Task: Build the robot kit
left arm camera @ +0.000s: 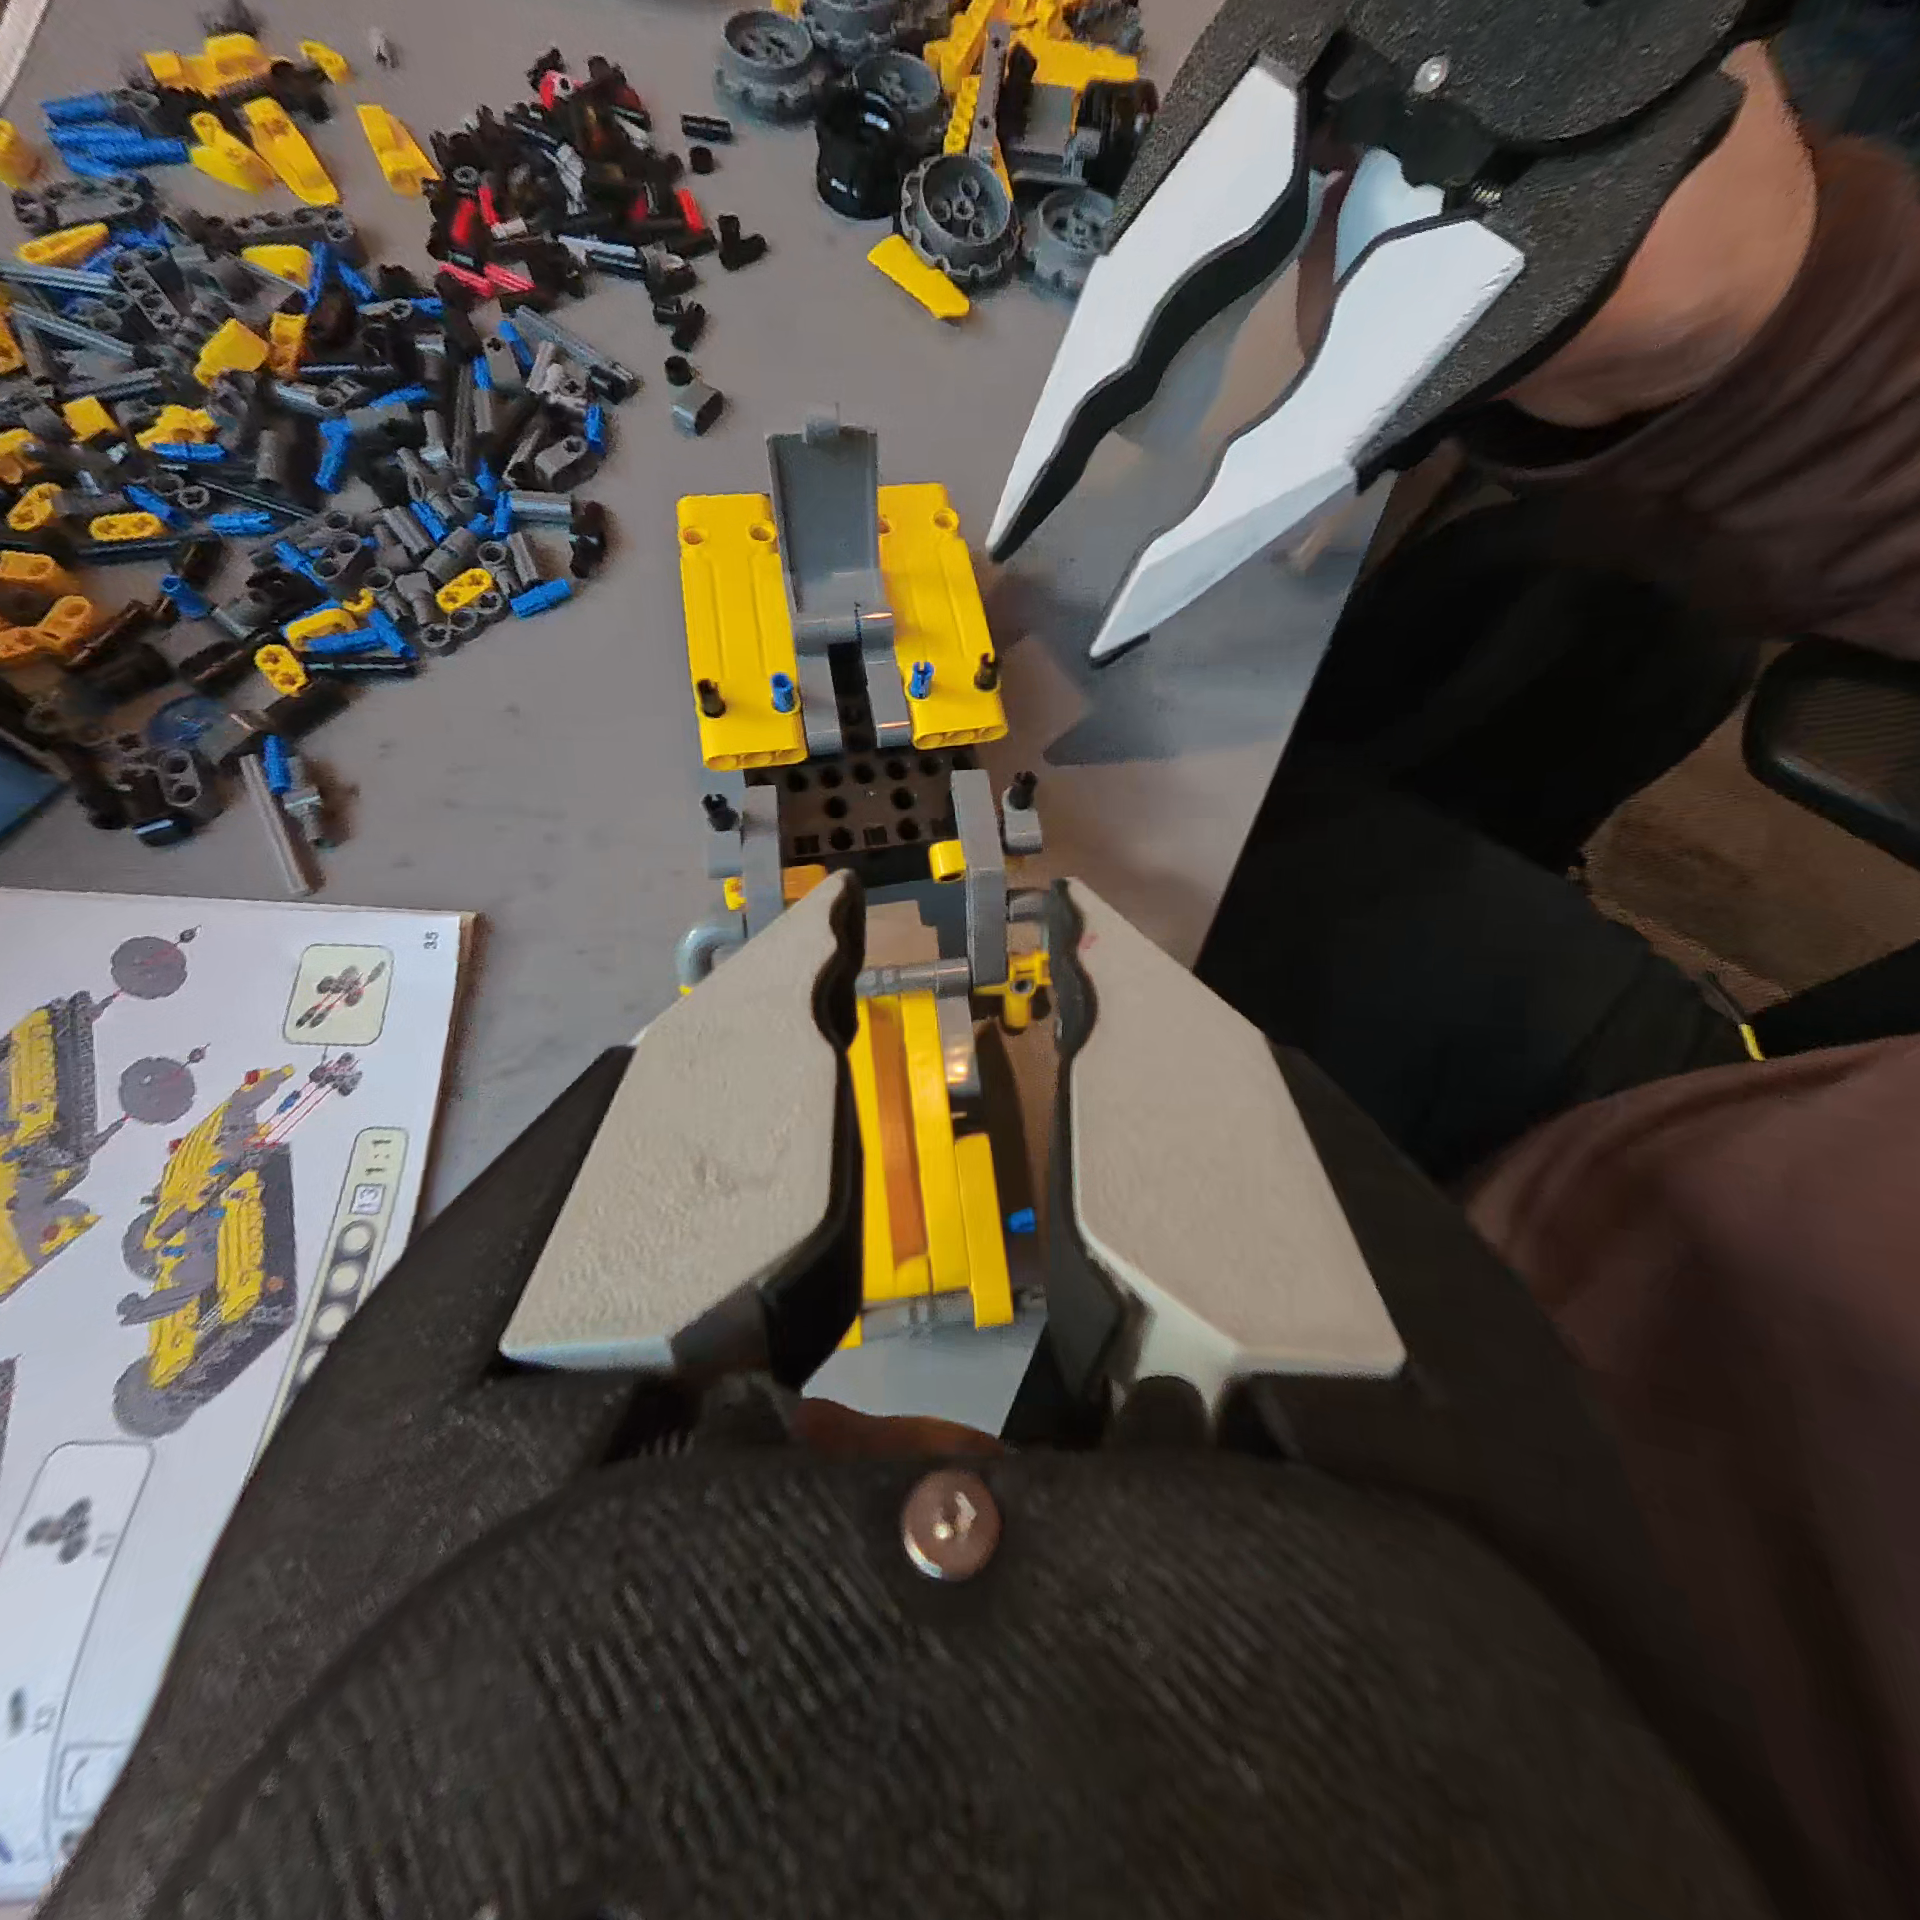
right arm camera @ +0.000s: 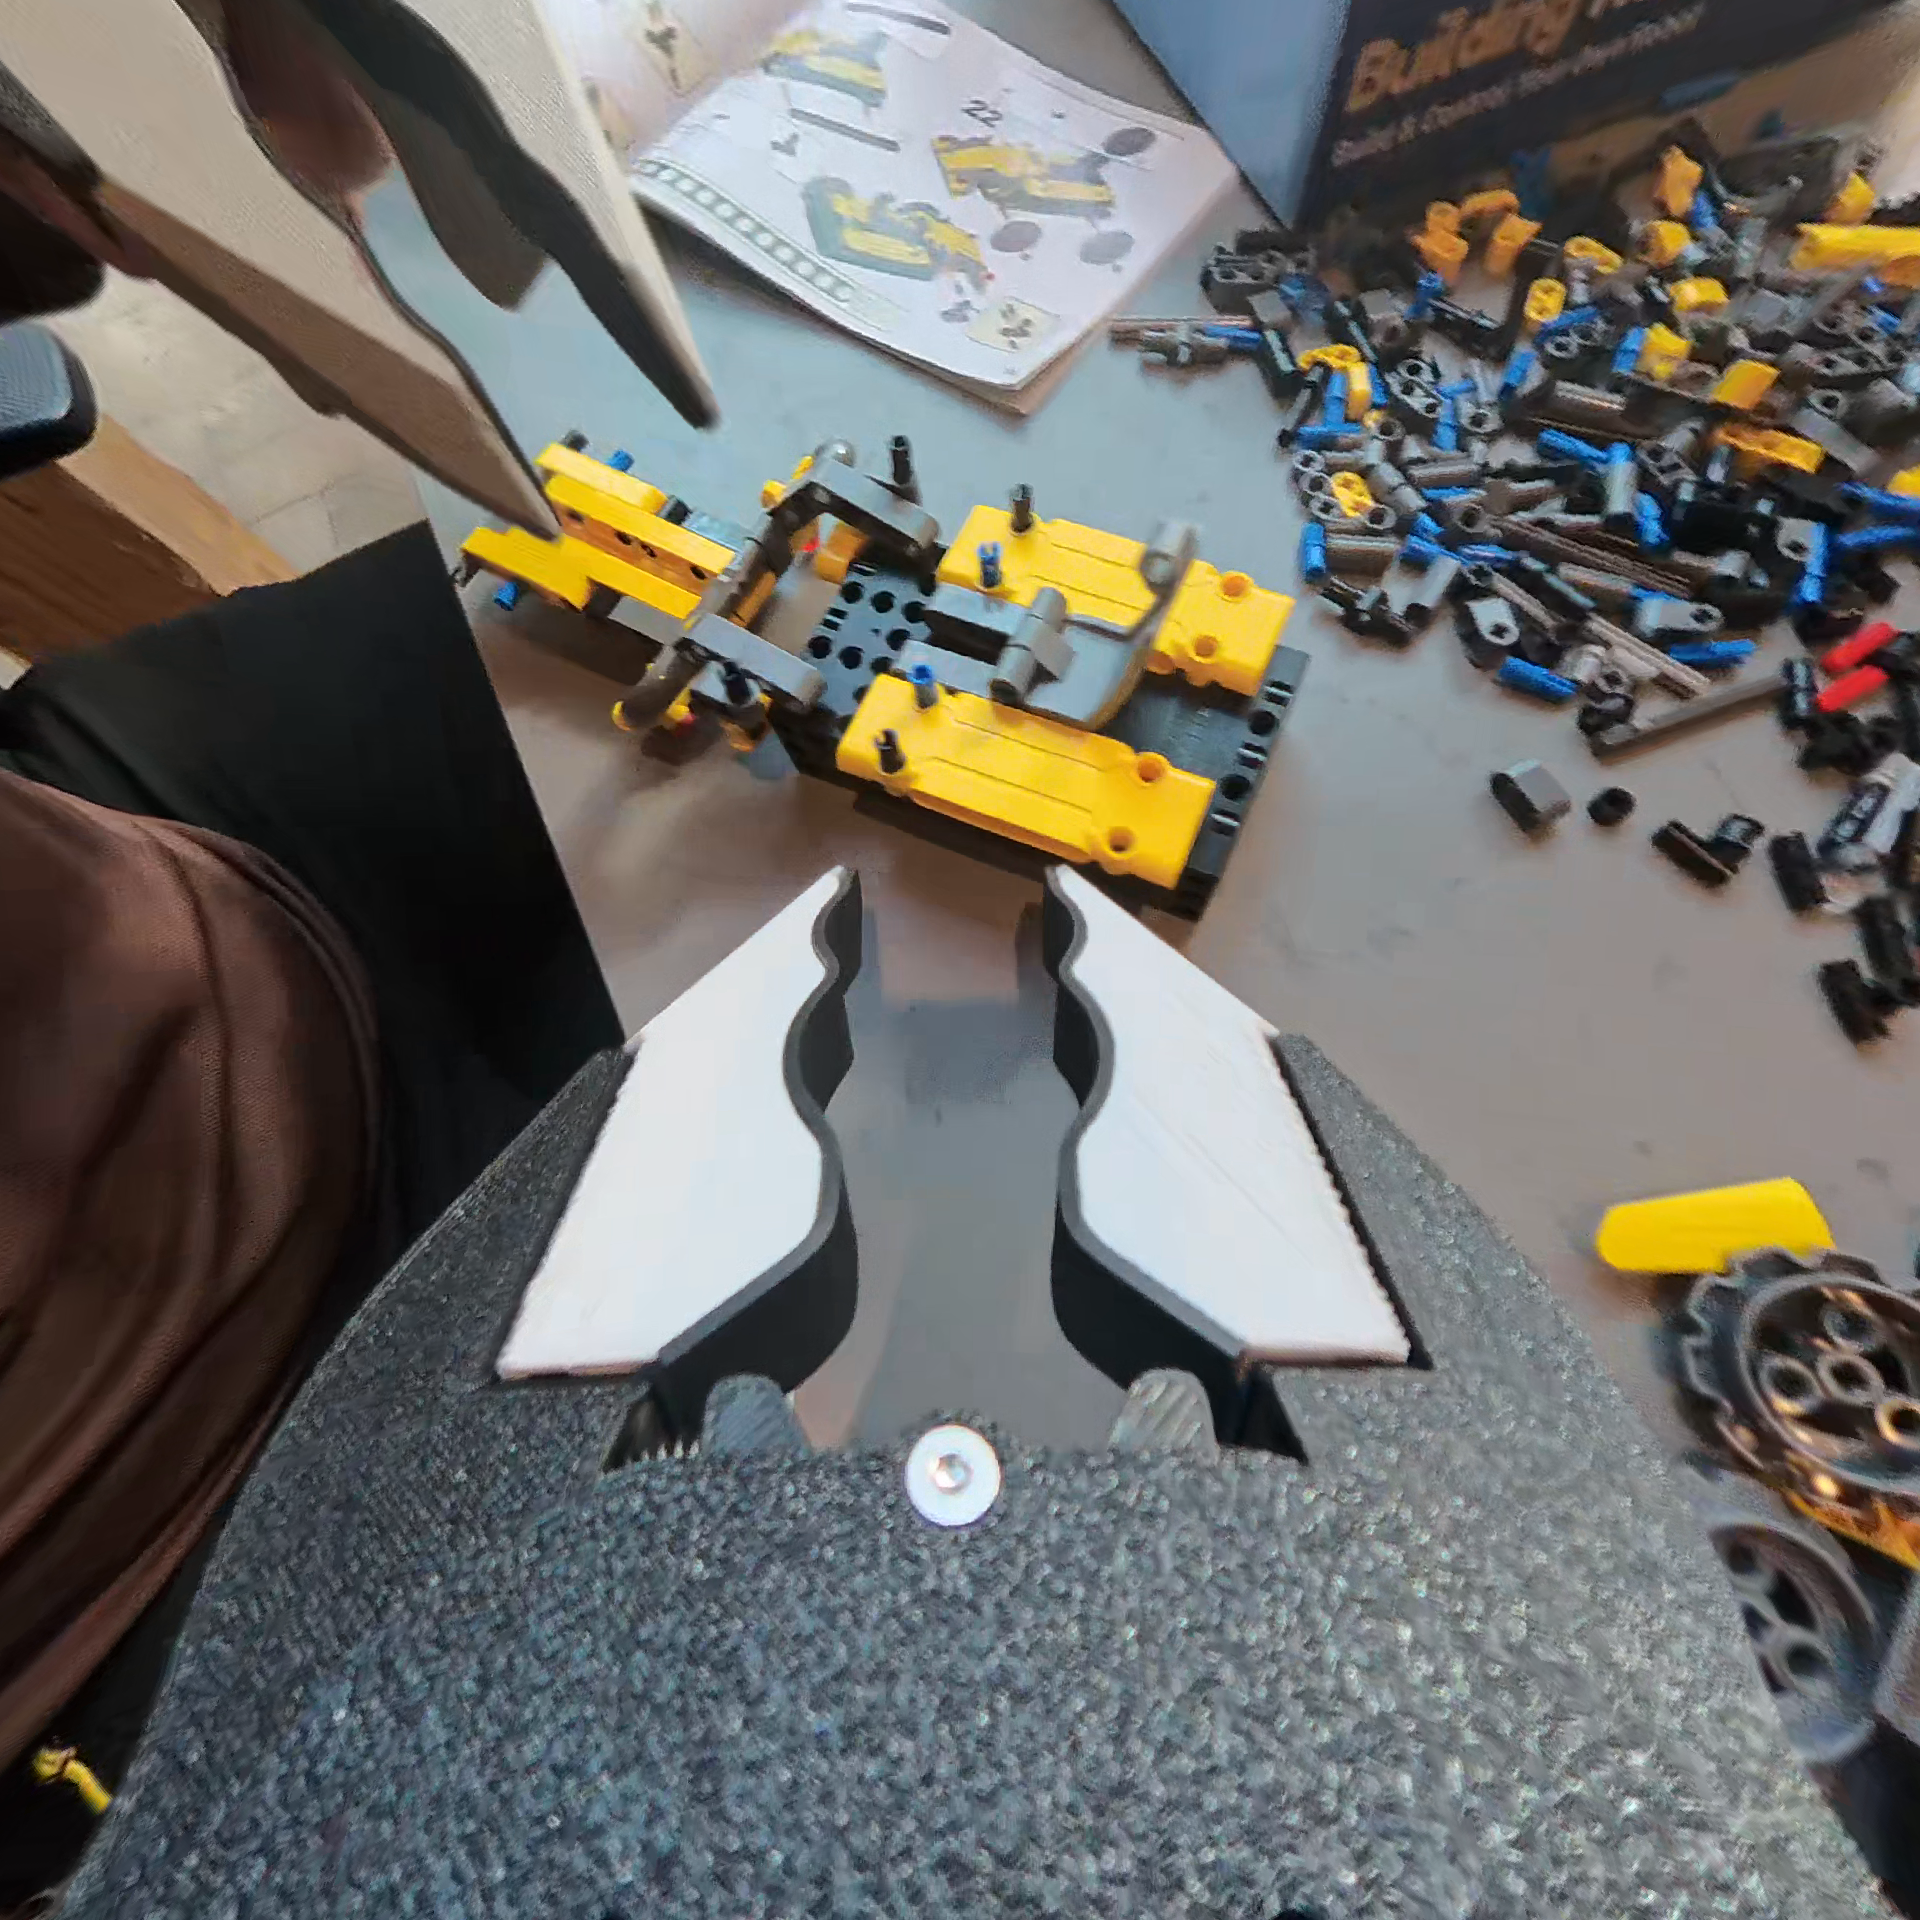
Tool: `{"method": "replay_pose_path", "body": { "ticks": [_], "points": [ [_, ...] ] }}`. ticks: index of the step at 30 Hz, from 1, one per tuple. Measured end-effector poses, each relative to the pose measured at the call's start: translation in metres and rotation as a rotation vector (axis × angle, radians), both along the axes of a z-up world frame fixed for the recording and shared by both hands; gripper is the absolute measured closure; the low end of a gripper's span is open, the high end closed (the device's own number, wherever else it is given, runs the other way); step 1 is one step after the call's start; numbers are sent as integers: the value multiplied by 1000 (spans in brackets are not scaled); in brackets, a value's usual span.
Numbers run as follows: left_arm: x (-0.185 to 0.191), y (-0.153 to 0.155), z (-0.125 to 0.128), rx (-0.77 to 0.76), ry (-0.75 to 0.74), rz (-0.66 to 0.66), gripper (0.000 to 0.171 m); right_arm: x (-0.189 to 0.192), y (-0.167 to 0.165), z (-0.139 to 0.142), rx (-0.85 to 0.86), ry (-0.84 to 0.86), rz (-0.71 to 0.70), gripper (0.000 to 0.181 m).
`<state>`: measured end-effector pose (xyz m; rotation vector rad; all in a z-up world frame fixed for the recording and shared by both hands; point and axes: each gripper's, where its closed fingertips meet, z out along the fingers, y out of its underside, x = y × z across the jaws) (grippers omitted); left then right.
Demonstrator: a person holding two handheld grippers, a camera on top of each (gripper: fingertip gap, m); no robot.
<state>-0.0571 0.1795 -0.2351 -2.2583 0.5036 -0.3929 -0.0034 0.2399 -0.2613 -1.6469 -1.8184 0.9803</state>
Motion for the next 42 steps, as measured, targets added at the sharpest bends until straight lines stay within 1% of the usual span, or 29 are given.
{"method": "replay_pose_path", "body": {
  "ticks": [2, 4, 5, 7, 8, 10, 12, 14, 16, 26, 29, 31, 33, 39, 42],
  "points": [
    [11, 2, -10, -29, 12, -10, 138, -4, -8, -2, 9, 2, 17, 150],
    [19, 3, -10, -21, 5, -22, 139, -6, -18, 4, 20, 45, 42, 150],
    [18, 4, -10, -4, 29, -10, 139, -7, -22, 11, 43, 91, 51, 150],
    [4, 9, -9, 39, 112, 81, 139, -4, -18, 19, 111, 138, 32, 152],
    [-3, 11, -8, 57, 131, 135, 139, -2, -8, 18, 155, 118, -19, 152],
    [-8, 14, -8, 85, 113, 222, 131, 0, 12, 17, 190, 77, -151, 149],
    [-14, 13, -14, 87, 157, 270, 124, 3, 22, 20, 211, 65, -244, 148],
    [-14, 10, -18, 90, 198, 262, 120, 6, 27, 23, 263, 48, -290, 148],
    [-8, 8, -18, 87, 178, 240, 120, 8, 27, 22, 283, 33, -308, 148],
    [-9, -1, -10, 108, 179, 244, 119, 9, 16, 19, 298, 4, -306, 149],
    [-10, -2, -7, 120, 179, 239, 125, 10, 14, 15, 289, -4, -302, 149],
    [-7, -3, -6, 121, 160, 221, 135, 11, 15, 12, 277, -8, -303, 149],
    [-6, -2, -5, 118, 153, 207, 141, 11, 16, 9, 260, -9, -304, 149],
    [6, 1, -10, 78, 154, 120, 141, 10, 17, 0, 238, -25, -307, 150],
    [14, 6, -18, 37, 173, 66, 140, 9, 17, -3, 236, -31, -297, 150]
  ]
}}
